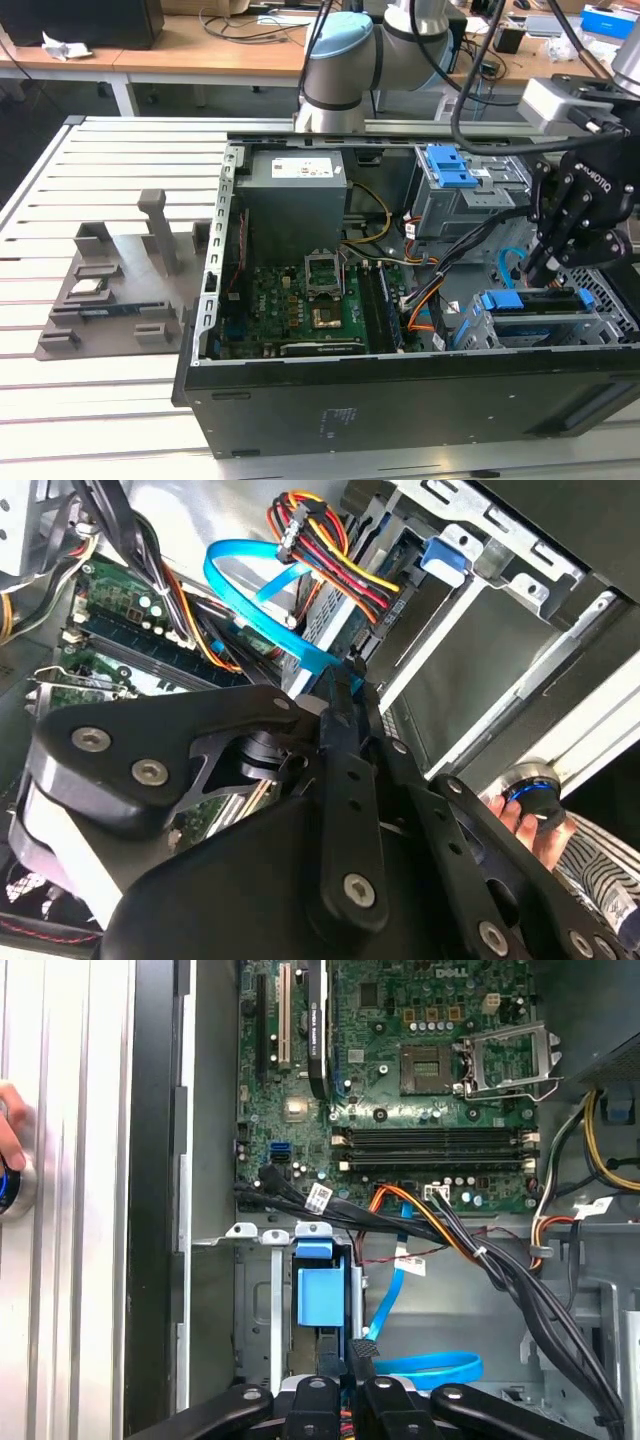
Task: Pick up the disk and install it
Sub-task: 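Insert the second disk wire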
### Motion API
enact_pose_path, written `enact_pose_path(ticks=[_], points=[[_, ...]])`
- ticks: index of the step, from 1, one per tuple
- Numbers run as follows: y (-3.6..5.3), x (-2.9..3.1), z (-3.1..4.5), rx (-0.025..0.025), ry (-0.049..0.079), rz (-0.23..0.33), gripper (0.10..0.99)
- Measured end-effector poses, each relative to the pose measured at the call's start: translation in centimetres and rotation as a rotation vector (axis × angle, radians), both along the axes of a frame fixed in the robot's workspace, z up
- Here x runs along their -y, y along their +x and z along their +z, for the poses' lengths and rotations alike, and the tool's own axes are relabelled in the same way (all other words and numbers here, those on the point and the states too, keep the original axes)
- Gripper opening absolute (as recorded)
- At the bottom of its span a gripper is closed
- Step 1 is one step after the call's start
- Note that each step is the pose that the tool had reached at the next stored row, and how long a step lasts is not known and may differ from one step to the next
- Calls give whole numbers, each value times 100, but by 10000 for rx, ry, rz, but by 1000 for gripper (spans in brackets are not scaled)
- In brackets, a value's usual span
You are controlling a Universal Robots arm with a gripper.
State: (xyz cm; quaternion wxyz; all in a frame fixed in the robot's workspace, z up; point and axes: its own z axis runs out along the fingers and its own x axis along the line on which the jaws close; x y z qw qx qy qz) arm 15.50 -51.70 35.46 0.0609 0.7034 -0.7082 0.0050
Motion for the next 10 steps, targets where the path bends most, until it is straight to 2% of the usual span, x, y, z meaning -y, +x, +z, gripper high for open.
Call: enact_pose_path(ticks=[10], points=[[53,8,-79,0,-5,199,161]])
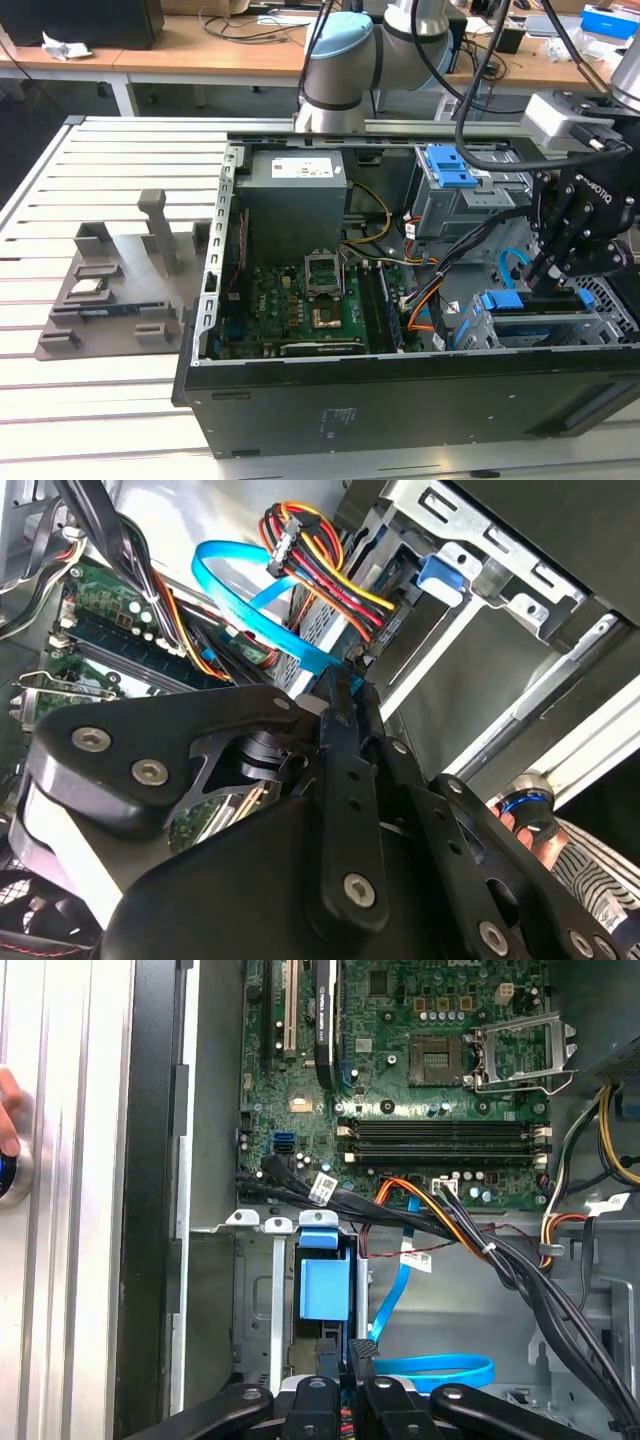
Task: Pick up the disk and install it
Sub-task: 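Insert the second disk wire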
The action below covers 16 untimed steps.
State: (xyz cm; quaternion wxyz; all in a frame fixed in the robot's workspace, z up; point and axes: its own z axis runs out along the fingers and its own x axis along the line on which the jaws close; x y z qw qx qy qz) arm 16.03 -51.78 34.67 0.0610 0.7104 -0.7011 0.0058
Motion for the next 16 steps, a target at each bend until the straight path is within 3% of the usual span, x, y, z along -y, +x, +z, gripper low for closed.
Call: enact_pose_path(ticks=[10,16], points=[[12,2,-45,-1,-4,61,161],[-13,51,-50,0,176,69,161]])
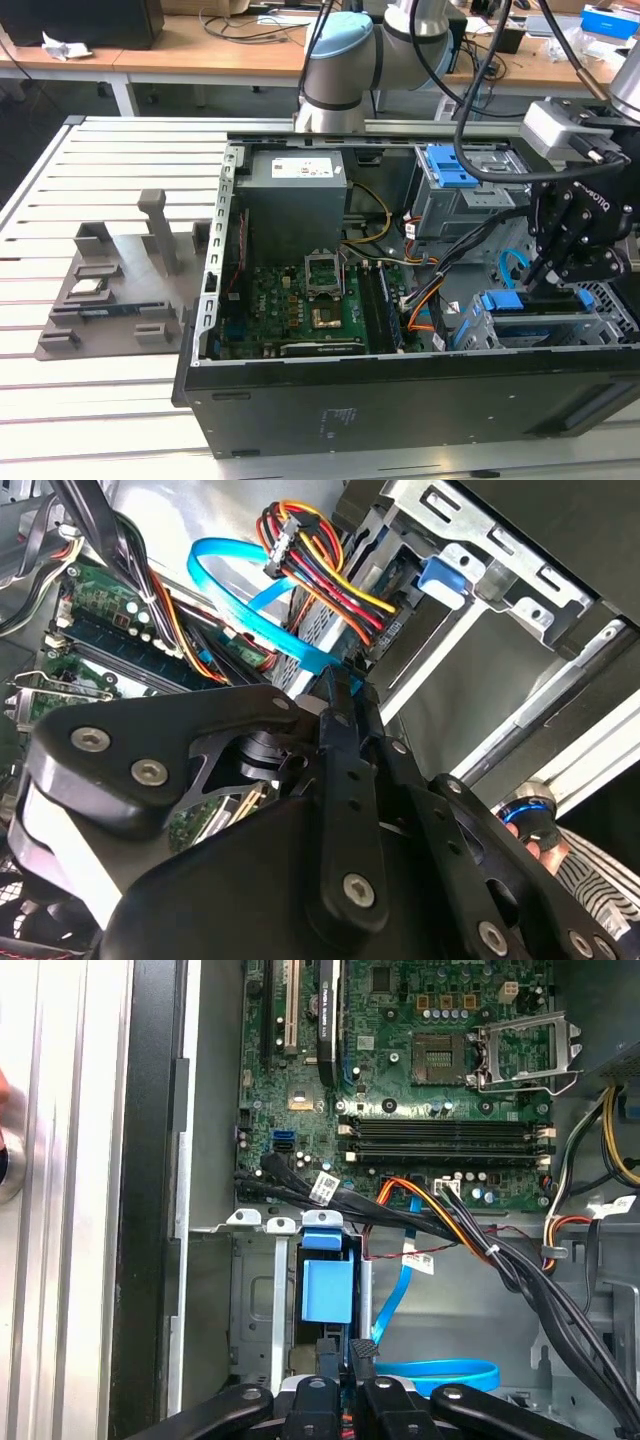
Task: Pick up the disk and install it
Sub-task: 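Insert the second disk wire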
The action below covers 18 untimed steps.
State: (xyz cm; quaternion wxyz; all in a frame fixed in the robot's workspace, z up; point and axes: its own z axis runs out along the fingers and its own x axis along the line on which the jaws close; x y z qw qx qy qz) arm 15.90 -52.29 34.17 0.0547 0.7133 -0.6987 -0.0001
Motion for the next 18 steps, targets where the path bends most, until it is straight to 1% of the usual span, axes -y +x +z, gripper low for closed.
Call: enact_pose_path(ticks=[4,5,7,11,18], points=[[4,2,6,0,77,18,161],[4,2,30,-1,100,22,161],[4,2,70,0,94,24,161],[6,20,66,-3,113,24,161],[31,22,38,-14,112,23,161]])
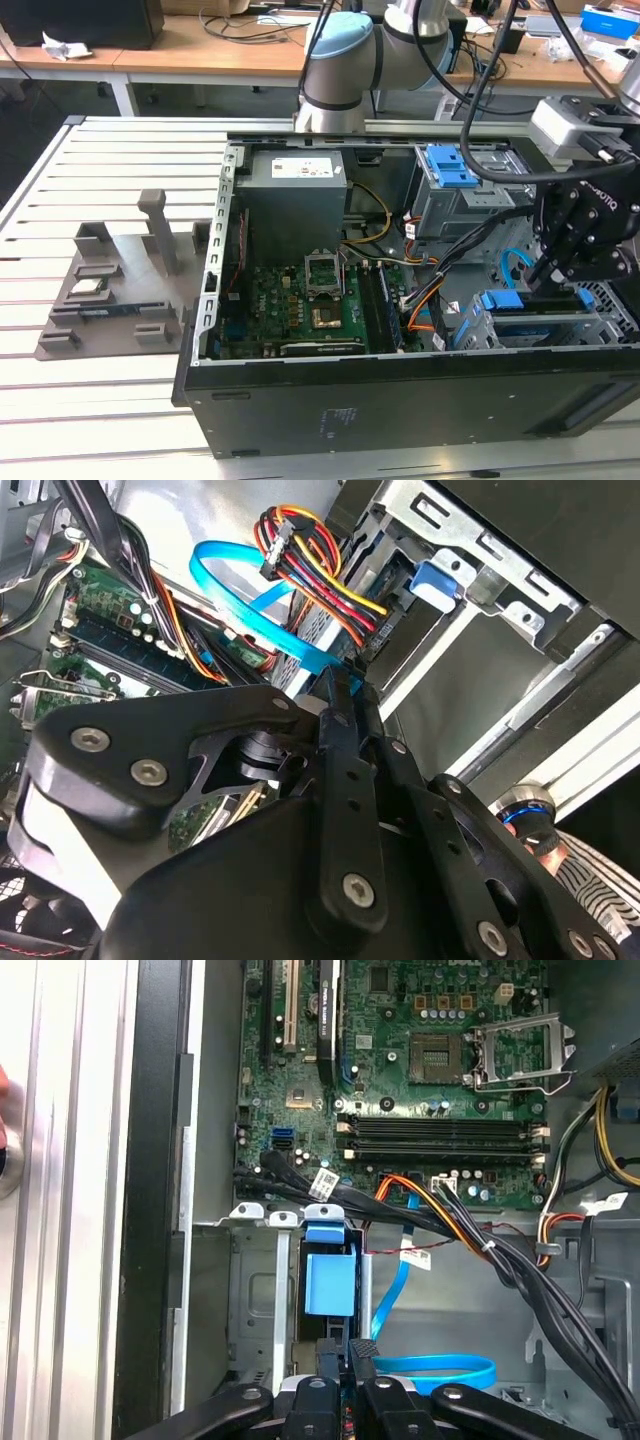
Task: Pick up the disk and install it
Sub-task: 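Insert the second disk wire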
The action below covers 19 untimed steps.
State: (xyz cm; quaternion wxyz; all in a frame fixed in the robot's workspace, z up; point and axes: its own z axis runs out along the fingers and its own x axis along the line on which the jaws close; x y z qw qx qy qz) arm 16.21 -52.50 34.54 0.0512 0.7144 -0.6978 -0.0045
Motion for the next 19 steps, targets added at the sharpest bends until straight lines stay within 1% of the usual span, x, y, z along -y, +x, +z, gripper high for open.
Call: enact_pose_path(ticks=[7,10,12,15,19], points=[[2,3,-32,0,10,0,161],[2,3,-20,1,59,1,161],[2,3,-9,-1,65,1,161],[2,6,-12,0,77,1,161],[2,25,-35,0,78,1,161]])
